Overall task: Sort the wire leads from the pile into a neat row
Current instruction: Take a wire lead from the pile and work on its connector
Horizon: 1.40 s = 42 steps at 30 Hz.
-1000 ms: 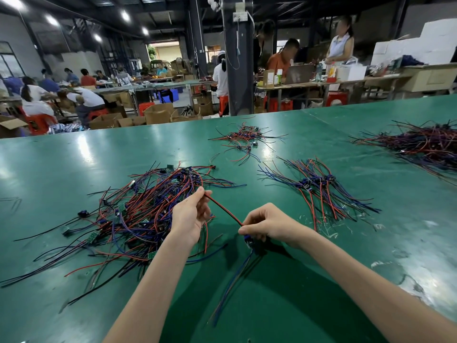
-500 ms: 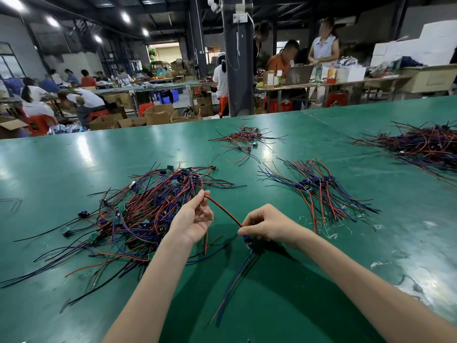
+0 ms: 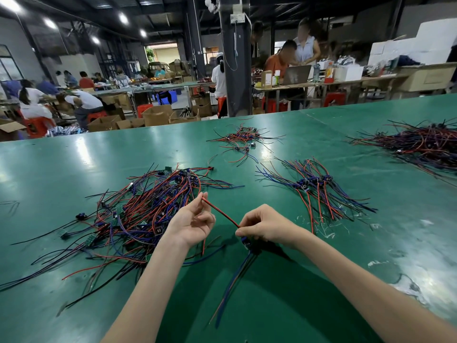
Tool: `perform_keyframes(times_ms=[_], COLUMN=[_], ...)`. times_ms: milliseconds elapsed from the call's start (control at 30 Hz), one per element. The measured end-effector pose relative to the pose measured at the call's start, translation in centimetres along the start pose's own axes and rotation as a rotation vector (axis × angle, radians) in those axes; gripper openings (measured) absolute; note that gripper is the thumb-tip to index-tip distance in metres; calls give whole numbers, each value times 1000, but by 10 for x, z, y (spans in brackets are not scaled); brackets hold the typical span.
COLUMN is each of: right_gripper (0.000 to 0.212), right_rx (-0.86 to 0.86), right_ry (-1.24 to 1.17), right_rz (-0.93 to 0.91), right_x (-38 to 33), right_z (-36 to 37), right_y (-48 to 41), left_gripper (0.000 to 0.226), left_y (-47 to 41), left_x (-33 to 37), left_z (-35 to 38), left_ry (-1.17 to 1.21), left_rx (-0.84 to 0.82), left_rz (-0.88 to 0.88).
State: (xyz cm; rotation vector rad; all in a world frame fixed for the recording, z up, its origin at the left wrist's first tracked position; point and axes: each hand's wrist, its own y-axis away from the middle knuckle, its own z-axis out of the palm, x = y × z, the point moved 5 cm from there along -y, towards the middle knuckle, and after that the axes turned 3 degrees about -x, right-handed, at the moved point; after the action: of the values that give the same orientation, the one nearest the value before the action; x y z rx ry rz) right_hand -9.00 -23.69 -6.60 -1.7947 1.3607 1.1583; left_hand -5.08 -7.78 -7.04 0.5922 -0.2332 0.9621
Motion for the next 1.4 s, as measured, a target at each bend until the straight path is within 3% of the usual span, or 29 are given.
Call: perform_keyframes(times_ms=[333, 900, 1400], right_gripper=[16, 17, 14], right_rx=[-20, -34, -11], right_ry=[2, 52, 78], right_rz=[-9, -2, -15], right_x=[0, 2, 0], right_z=[1, 3, 4], right_y=[0, 0, 2], left_gripper=[21, 16, 22], left_y=[-4, 3, 3], left_x=[3, 24, 20], left_z=[-5, -7, 0], left_ry=[-15, -574, -615], left_rx=[20, 250, 201], left_rz=[41, 575, 572])
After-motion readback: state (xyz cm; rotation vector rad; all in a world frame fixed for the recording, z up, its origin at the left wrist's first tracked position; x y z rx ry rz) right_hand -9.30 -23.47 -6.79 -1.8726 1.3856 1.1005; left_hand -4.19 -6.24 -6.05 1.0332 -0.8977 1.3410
